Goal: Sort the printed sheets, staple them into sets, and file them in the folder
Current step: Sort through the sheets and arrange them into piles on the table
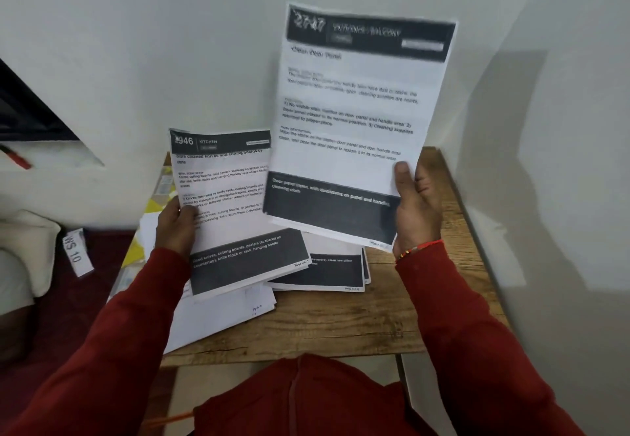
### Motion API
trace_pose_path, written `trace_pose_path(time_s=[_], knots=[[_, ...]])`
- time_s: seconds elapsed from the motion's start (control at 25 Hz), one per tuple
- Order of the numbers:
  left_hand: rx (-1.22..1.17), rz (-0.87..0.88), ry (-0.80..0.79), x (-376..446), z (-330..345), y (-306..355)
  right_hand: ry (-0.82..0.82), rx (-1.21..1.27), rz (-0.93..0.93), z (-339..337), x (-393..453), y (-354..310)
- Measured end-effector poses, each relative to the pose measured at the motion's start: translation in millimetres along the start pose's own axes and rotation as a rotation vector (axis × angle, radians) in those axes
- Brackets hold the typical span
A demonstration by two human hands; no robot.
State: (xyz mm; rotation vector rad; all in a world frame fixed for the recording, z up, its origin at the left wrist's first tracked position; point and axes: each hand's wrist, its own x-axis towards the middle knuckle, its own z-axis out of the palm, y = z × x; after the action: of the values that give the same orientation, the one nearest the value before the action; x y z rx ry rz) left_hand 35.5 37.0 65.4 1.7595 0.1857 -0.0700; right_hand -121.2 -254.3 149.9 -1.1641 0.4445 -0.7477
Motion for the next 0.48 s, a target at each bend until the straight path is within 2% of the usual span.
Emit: trace_pose_path(time_s=[0.12, 0.28, 0.48], knots=[[0.026, 0.026, 0.048, 7, -20, -8, 0.111, -0.213, 0.03, -28, 17, 38], [-0.004, 0.038, 0.1, 9, -42, -16, 0.162, -0.479, 0.048, -45, 20, 71], [-0.183, -0.038, 0.082, -2, -43, -3, 0.205, -0.579, 0.135, -58, 14, 95]])
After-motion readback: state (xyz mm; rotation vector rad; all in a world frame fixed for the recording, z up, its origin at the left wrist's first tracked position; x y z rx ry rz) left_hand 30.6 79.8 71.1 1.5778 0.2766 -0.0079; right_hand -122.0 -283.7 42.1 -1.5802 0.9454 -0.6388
